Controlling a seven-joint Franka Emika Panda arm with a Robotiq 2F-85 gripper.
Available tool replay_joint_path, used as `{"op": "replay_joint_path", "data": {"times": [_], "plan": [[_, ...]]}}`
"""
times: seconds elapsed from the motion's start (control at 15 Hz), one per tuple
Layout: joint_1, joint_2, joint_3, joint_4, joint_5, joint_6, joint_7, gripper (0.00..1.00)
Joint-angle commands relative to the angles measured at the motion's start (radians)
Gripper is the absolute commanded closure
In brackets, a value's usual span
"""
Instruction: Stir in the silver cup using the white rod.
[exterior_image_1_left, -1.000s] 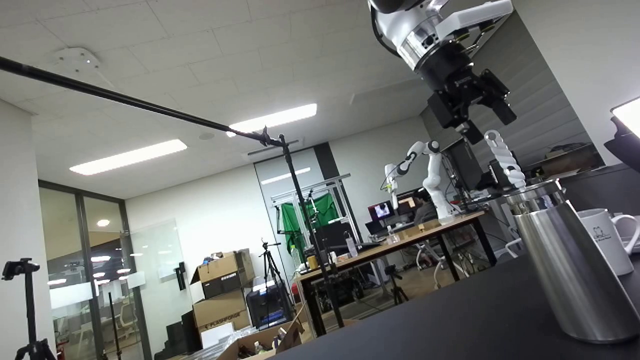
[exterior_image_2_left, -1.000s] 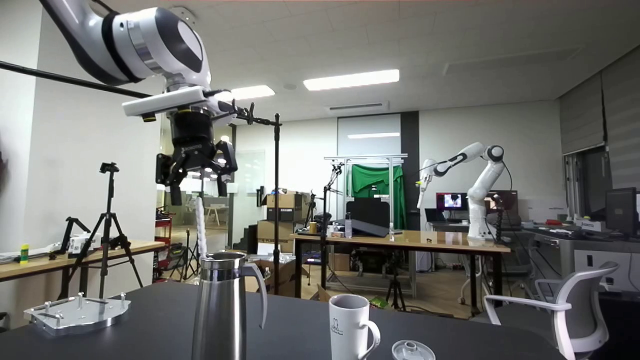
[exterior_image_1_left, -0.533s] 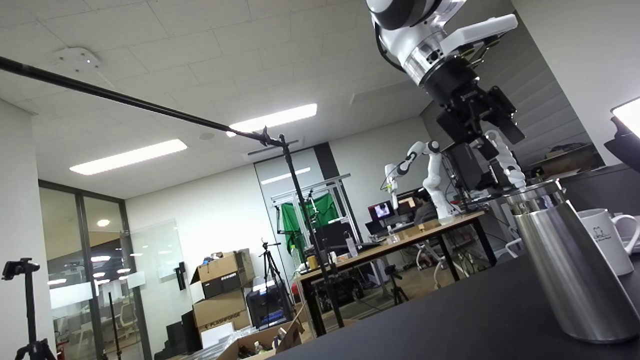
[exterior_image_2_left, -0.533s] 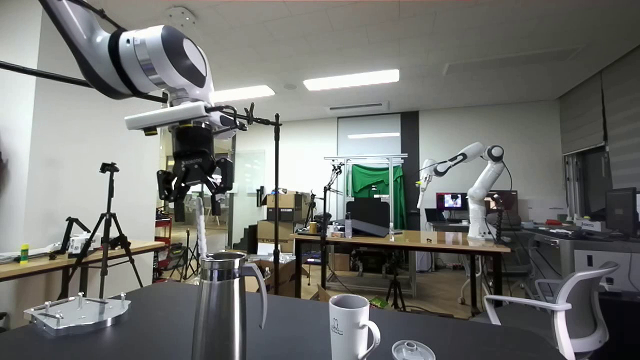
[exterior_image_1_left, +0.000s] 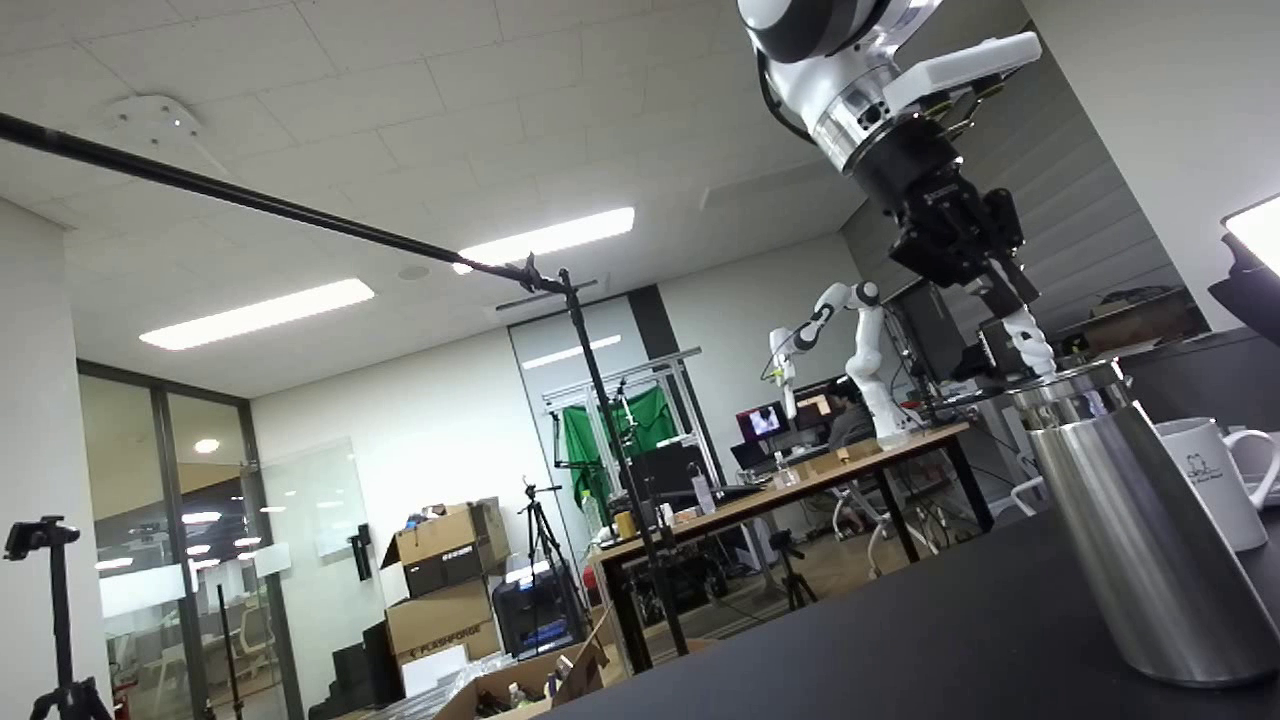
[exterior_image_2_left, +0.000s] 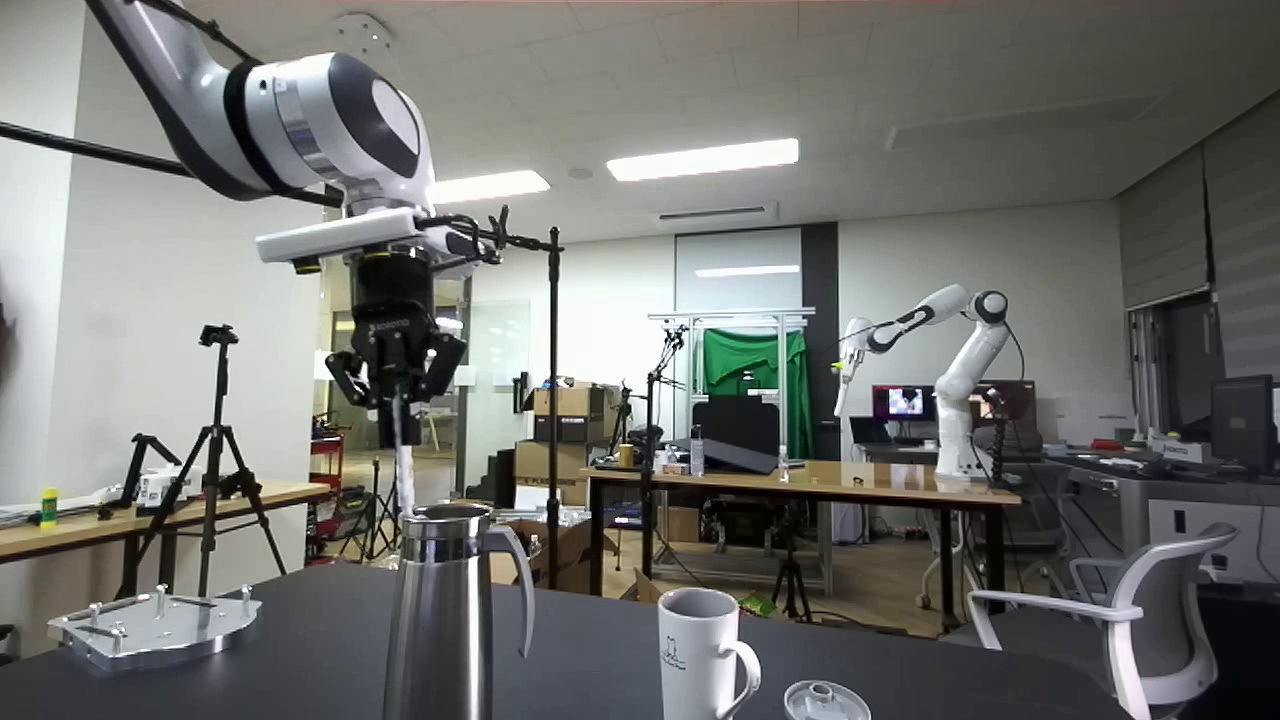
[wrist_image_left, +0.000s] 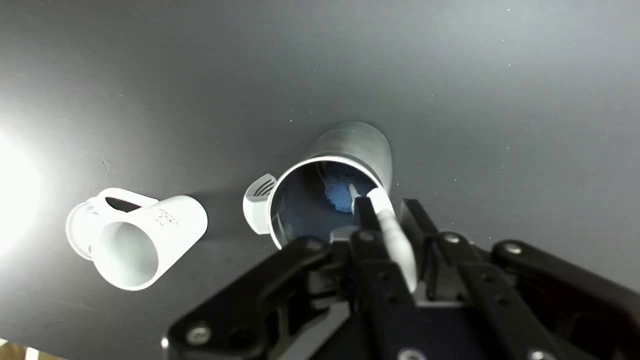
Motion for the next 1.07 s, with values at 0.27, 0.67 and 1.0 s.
{"op": "replay_joint_path", "data": {"times": [0.27,0.67,1.0], "plan": [[0.002,-0.045,-0.048,0.003,0.094,0.006,-0.009,0.96],[0.000,-0.151,-0.060,0.012,0.117,-0.020,-0.003,0.96],[-0.003,-0.230,-0.067,0.035,0.118,-0.073,-0.010,0.96]]}}
